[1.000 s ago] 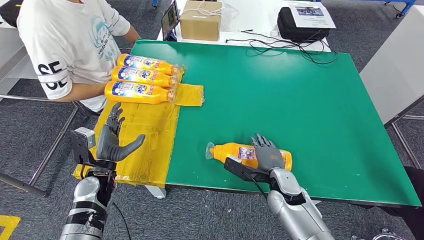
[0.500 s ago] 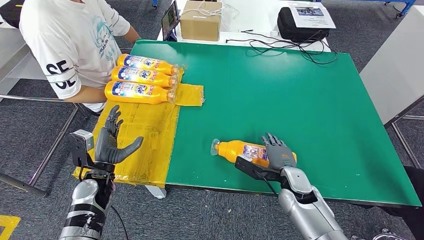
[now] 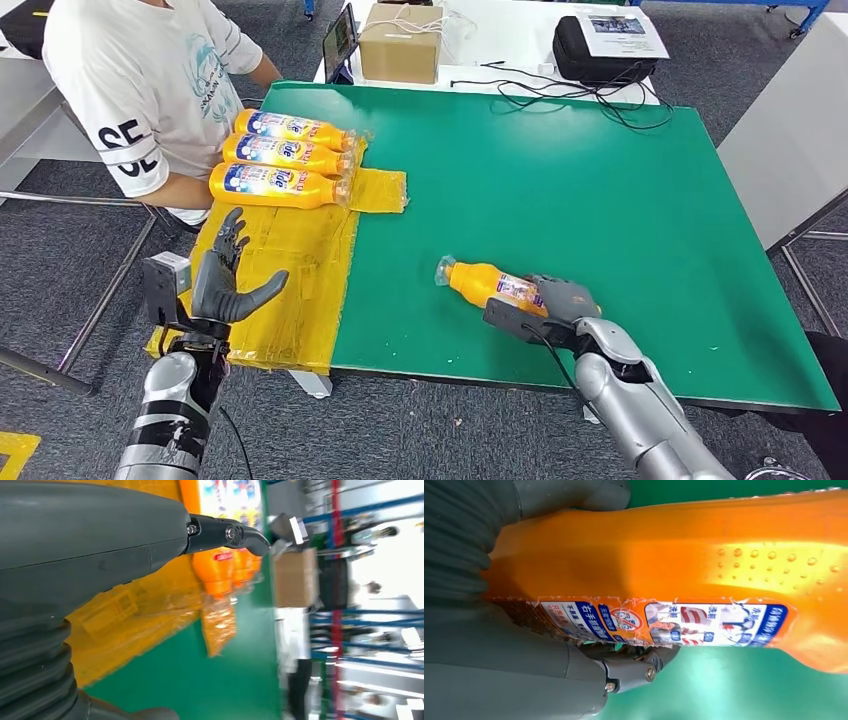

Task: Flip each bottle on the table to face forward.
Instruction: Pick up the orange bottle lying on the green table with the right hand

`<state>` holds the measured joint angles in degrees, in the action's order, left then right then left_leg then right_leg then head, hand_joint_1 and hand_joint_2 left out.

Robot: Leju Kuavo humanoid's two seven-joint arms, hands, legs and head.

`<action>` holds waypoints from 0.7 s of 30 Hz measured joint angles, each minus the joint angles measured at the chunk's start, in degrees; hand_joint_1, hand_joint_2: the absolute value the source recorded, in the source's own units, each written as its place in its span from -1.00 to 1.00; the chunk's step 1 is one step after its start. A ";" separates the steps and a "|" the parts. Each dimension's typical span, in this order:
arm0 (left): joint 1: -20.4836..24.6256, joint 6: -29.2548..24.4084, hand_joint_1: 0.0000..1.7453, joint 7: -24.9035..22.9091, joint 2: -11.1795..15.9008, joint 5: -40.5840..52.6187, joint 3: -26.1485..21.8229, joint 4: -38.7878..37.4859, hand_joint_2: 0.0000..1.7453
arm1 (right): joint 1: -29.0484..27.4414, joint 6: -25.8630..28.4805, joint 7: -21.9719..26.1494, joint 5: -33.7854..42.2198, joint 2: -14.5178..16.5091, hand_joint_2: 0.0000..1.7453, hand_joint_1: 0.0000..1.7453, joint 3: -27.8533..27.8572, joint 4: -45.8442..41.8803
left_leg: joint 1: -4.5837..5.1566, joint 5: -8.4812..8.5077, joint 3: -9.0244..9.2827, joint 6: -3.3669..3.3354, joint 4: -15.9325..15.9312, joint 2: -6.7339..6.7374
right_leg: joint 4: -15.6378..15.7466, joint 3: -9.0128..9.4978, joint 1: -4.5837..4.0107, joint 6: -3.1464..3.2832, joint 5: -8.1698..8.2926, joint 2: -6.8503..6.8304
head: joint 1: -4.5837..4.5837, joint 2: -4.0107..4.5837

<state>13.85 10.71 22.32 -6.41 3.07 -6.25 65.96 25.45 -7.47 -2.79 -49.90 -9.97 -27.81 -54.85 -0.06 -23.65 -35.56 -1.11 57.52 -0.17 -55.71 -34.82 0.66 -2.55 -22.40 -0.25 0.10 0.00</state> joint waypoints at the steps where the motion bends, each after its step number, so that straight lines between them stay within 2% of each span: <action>1: 0.49 -0.37 -1.00 -0.66 0.20 1.06 0.45 -0.76 1.00 | 0.59 0.10 0.12 1.18 0.35 1.00 1.00 -0.05 0.82 | -0.01 0.00 0.03 0.00 0.00 0.03 | 0.00 0.01 -0.01 0.04 0.03 0.01 | 0.01 0.00; 5: 2.48 -1.74 -1.00 -2.09 0.81 3.79 2.43 -3.99 1.00 | 2.56 0.96 1.26 5.91 2.21 1.00 1.00 -0.31 3.47 | -0.02 -0.01 0.11 0.02 -0.01 0.32 | -0.01 0.00 -0.03 0.16 0.14 0.17 | -0.01 0.00; 8: 3.84 -2.49 -1.00 -3.08 1.08 4.20 3.56 -6.30 1.00 | 3.44 3.83 1.72 9.09 4.52 1.00 1.00 -0.29 4.63 | -0.02 0.00 0.12 0.03 -0.01 0.35 | -0.02 -0.02 -0.03 0.15 0.15 0.20 | 0.00 0.00; 15: 5.07 -2.93 -1.00 -4.22 1.38 5.33 4.97 -9.16 1.00 | 3.35 9.04 1.66 10.68 10.14 1.00 1.00 -0.23 5.30 | -0.03 0.05 -0.05 0.05 -0.01 0.17 | -0.06 -0.12 -0.03 0.13 0.12 0.15 | -0.02 0.00; 21: 6.20 -4.39 -1.00 -4.67 1.38 10.33 8.63 -10.22 1.00 | 2.59 14.79 3.01 11.30 14.81 1.00 1.00 0.37 2.84 | 0.00 0.02 -0.24 0.03 0.00 0.16 | -0.03 -0.30 0.00 0.12 0.11 0.16 | -0.01 0.00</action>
<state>20.05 6.33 17.65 -5.03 13.40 2.38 55.74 28.04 7.31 0.22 -38.59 4.85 -27.44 -52.01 -0.06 -23.63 -35.79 -1.08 57.52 0.00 -55.74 -35.12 0.66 -2.43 -22.30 -0.09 0.09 0.00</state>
